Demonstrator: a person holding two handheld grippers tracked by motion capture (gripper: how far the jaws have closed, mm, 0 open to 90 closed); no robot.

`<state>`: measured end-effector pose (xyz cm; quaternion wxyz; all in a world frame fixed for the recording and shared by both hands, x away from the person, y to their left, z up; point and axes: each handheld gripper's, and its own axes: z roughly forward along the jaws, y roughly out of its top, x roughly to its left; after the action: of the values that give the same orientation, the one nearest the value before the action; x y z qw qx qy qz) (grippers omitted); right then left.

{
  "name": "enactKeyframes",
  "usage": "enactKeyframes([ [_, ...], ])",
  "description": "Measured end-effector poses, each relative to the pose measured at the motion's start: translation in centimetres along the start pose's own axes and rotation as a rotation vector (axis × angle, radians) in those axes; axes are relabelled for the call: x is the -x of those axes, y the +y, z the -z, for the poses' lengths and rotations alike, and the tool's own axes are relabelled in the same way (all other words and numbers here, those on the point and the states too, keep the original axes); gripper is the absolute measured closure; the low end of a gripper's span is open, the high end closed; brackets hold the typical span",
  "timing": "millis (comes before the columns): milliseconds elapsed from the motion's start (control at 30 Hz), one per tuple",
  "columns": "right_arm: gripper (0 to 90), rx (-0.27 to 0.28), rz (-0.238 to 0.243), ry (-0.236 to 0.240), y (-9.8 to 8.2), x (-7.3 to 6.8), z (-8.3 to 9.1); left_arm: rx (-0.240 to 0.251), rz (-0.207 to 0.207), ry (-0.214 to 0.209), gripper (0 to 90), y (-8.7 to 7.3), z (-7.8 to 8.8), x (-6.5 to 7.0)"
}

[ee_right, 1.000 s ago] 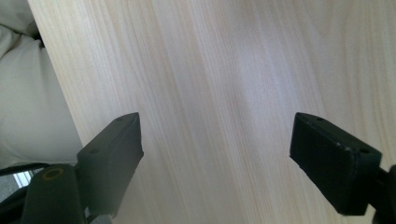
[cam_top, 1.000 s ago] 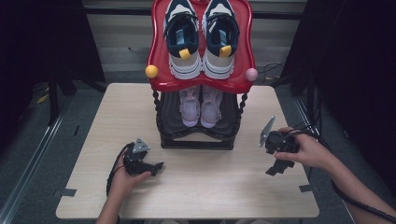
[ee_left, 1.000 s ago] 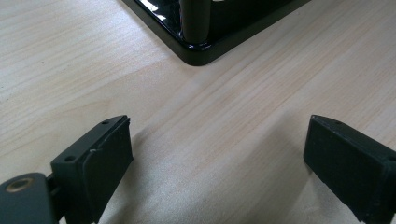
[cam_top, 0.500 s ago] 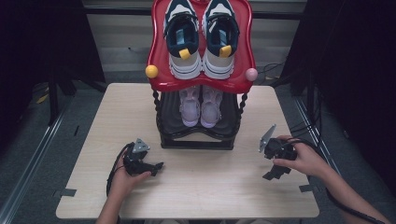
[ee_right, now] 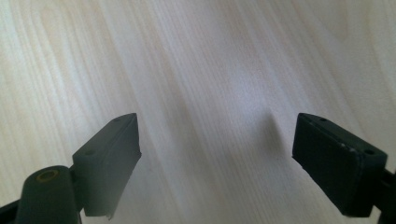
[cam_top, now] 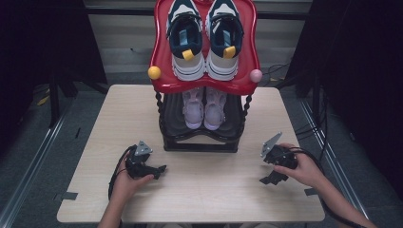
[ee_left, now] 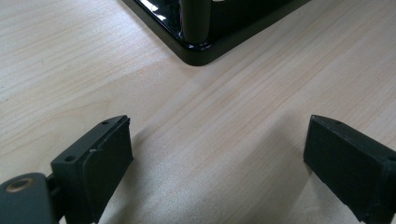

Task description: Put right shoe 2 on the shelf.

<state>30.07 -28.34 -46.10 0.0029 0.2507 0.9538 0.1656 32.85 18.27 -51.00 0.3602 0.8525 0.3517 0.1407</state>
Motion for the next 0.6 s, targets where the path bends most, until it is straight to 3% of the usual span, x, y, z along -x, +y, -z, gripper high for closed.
enactKeyframes([
  [167, 14.6, 0.067, -0.003, -0.015, -0.6, 0.1, -0.9, 0.0, 0.0, 0.0, 7.4, 0.0, 0.0, 0.0],
  [300, 14.5, 0.116, -0.034, -0.028, -1.2, 0.2, -1.4, 0.0, 0.001, 0.0, 7.5, 0.0, 0.0, 0.0],
  [433, 14.5, 0.156, -0.051, -0.068, -1.8, 0.3, -2.0, 0.0, 0.001, 0.0, 7.5, 0.0, 0.0, 0.0],
  [600, 12.9, 0.265, -0.075, -0.087, -2.6, 0.2, -2.6, 0.0, 0.001, 0.0, 7.5, 0.0, 0.0, 0.0],
])
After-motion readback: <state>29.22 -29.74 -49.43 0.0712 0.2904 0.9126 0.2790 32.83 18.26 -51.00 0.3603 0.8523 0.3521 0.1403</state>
